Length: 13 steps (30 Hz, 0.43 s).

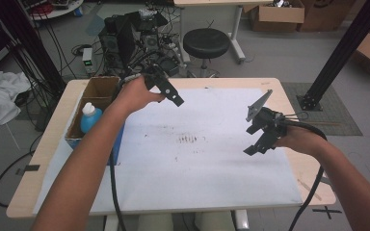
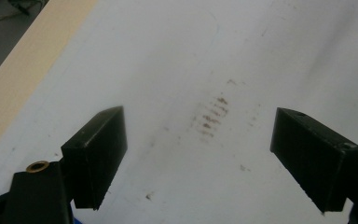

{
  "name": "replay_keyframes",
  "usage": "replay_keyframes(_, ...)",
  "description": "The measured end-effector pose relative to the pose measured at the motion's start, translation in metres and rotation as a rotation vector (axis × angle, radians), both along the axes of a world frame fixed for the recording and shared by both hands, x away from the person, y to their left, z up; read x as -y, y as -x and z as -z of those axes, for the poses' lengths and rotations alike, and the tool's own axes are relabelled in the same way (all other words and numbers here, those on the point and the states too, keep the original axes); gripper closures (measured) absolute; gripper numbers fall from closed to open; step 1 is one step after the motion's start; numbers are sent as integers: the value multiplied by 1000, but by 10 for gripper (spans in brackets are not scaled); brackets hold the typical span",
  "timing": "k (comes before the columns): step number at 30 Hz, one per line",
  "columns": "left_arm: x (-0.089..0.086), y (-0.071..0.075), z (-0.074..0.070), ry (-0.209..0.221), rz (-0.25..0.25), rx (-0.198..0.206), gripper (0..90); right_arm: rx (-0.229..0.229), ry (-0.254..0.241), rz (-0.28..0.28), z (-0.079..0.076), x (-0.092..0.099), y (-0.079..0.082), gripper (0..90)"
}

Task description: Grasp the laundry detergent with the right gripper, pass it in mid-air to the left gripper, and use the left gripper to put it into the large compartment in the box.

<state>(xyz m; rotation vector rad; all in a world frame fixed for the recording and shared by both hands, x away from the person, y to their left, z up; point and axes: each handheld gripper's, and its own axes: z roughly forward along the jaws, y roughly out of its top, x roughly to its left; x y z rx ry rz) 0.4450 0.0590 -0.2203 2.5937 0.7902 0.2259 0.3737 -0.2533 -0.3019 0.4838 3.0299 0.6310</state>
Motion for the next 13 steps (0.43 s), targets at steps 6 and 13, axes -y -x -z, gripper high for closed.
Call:
replay_keyframes(6,0,0,0,-1,-1,1,195,-1,1,-1,1,-1,0,180)
replay_keyframes(13,1,0,1,1,7,0,196,-2,0,1,0,0,1,180)
